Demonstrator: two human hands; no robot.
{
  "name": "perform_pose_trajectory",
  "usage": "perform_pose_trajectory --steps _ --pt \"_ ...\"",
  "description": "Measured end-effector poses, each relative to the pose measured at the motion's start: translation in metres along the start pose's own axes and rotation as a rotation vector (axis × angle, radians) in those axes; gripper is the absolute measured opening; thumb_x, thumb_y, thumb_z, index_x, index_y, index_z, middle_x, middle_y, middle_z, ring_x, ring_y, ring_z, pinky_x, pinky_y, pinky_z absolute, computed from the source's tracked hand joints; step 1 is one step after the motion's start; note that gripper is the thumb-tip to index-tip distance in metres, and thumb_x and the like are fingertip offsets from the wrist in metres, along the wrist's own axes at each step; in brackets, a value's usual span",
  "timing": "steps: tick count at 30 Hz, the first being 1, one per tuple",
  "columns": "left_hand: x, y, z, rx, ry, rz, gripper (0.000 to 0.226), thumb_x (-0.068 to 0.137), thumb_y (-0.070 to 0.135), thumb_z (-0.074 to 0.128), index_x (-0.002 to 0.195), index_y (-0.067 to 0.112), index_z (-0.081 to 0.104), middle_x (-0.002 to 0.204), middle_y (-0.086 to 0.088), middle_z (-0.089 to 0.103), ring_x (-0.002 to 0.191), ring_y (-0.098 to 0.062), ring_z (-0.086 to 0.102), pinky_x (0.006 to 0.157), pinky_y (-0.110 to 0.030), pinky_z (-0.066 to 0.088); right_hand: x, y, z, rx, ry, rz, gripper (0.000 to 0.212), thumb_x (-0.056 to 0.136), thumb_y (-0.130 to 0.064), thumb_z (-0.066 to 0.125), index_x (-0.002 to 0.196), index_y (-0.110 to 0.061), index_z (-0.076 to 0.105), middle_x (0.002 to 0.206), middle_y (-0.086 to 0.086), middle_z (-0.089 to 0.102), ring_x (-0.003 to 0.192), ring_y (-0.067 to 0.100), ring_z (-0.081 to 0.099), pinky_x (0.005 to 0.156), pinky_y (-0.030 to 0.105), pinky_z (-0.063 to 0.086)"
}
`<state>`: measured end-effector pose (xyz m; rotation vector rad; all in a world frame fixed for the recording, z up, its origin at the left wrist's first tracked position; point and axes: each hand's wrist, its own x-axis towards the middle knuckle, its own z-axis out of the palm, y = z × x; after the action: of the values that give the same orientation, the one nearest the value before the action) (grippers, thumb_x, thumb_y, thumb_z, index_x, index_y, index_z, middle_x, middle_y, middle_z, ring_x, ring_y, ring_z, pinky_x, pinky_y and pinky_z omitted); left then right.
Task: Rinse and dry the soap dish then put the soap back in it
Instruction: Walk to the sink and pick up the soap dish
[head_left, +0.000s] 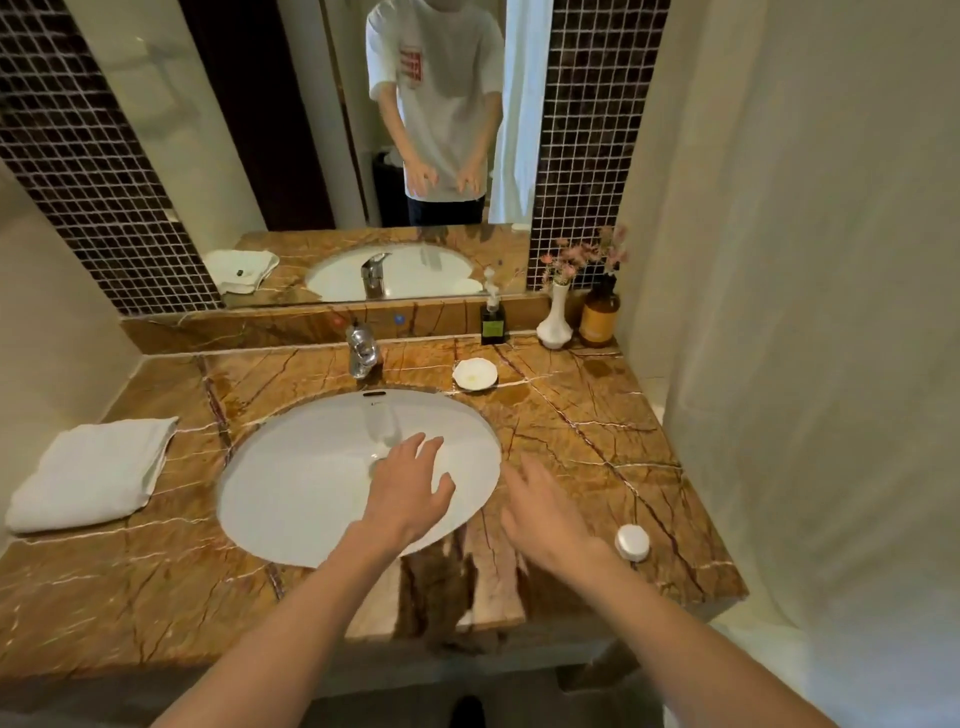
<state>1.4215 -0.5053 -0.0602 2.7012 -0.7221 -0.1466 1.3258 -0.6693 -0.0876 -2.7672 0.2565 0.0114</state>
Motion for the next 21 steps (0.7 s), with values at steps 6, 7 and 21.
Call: perform_pose_trajectory --steps 6,7,21 --pt "0.086 -0.009 0.007 -0.121 -0.023 -0.009 0.054 0.089 0.036 0.047 0.139 0.019 0.037 0.143 -0.007 0.043 0.128 -0.024 0.043 0.104 -0.040 0.040 0.084 0.015 -0.005 0.002 -0.057 0.056 0.059 0.094 -0.025 0.048 0.150 -0.021 0.028 0.153 0.012 0.032 0.140 0.032 0.030 0.112 0.045 0.033" --pt "0.099 -0.009 0.010 -0.137 -0.033 -0.010 0.054 0.089 0.035 0.047 0.139 0.018 0.037 0.143 -0.008 0.043 0.128 -0.024 0.043 0.105 -0.040 0.039 0.095 0.017 -0.006 0.010 -0.063 0.060 0.060 0.094 -0.024 0.049 0.150 -0.021 0.028 0.154 0.013 0.031 0.141 0.033 0.029 0.113 0.046 0.032" --pt "0.225 -0.025 0.071 -0.701 -0.040 -0.490 0.038 0.091 0.011 0.050 0.129 0.006 0.050 0.109 -0.017 0.064 0.086 -0.026 0.063 0.079 -0.038 0.055 0.235 0.082 0.016 0.220 -0.066 0.101 0.029 0.096 -0.016 0.048 0.123 -0.013 0.059 0.119 0.008 0.063 0.108 0.026 0.059 0.092 0.041 0.050"
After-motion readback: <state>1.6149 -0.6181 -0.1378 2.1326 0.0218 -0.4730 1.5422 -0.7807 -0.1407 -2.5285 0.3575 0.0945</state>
